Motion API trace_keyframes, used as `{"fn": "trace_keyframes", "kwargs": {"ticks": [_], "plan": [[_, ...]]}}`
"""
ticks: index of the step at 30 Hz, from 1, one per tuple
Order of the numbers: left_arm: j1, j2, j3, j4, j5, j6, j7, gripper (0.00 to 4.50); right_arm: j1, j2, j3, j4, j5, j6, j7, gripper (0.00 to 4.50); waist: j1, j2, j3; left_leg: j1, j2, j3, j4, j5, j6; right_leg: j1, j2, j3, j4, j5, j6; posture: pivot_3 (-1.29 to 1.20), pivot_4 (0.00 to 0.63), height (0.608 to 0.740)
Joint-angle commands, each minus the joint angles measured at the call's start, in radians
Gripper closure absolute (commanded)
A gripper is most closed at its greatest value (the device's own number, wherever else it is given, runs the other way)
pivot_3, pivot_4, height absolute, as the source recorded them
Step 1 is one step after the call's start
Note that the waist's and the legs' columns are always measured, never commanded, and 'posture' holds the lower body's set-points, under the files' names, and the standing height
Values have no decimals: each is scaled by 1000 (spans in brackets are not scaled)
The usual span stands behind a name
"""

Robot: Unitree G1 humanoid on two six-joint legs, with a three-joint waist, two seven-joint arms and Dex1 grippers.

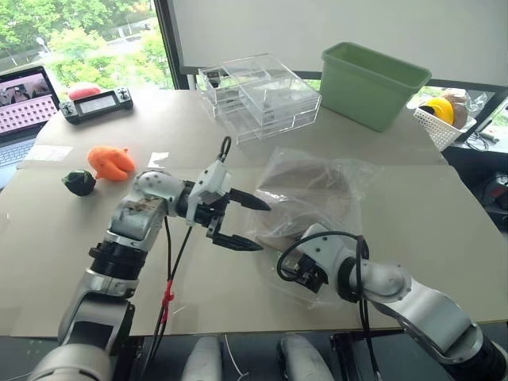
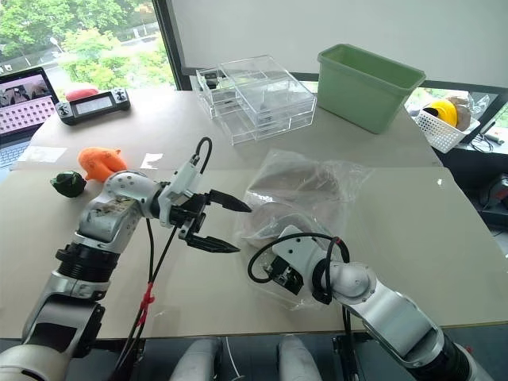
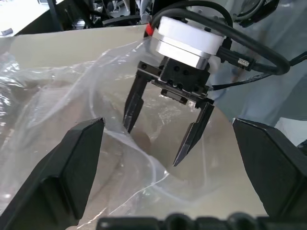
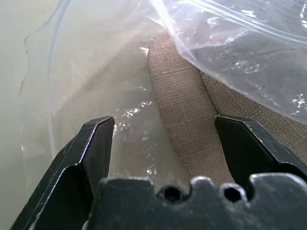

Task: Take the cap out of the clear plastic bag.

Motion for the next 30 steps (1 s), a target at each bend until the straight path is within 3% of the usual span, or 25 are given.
{"fn": "trace_keyframes", "kwargs": {"ticks": [1,8,18,19,30], "plan": [[-8,-37,-80,92,173,-184,136,60,3,11,-23,-27,-20,19,11,532,2,0,0,1,0,0,0,0,0,1,0,0,0,0,0,0,150,735],[-41,-101,-156,246,328,-321,273,60,14,29,-30,-46,-43,41,13,532,2,0,0,0,0,0,0,0,0,0,0,0,0,1,-1,0,150,735],[-108,-179,-105,261,274,-180,319,60,34,37,-33,-55,-81,53,18,532,4,0,0,-1,-1,0,0,0,0,0,0,0,0,0,0,0,150,735],[-113,-177,-106,265,279,-179,322,590,33,40,-33,-55,-83,54,17,532,3,0,0,-1,-1,0,0,0,0,0,0,0,0,0,0,0,150,735],[-124,-191,-115,269,276,-171,324,4440,35,50,-41,-68,-109,70,27,532,0,0,0,0,-1,-1,0,0,0,0,0,0,0,0,0,0,150,735]]}}
